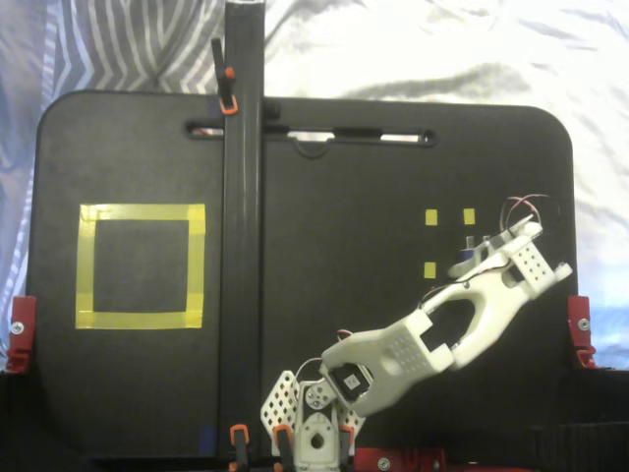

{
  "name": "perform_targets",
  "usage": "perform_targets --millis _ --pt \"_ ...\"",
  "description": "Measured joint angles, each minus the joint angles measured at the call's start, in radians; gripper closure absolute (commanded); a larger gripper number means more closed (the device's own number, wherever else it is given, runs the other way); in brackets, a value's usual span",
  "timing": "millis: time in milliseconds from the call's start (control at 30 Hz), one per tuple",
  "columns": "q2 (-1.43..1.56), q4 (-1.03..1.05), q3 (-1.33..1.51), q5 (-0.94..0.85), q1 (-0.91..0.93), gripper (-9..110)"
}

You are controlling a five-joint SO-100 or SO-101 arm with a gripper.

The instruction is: Grasp a block and put it in the designated area.

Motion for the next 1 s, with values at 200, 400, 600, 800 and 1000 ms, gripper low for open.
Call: perform_targets --millis 200,400,600,800,1000 --pt "0.000 0.002 0.000 0.000 0.000 84" --pt "0.000 0.002 0.000 0.000 0.000 84" --pt "0.009 0.037 0.000 0.000 -0.006 84" --pt "0.092 0.133 0.000 0.003 -0.025 84" --pt "0.206 0.227 0.000 0.034 -0.064 84"
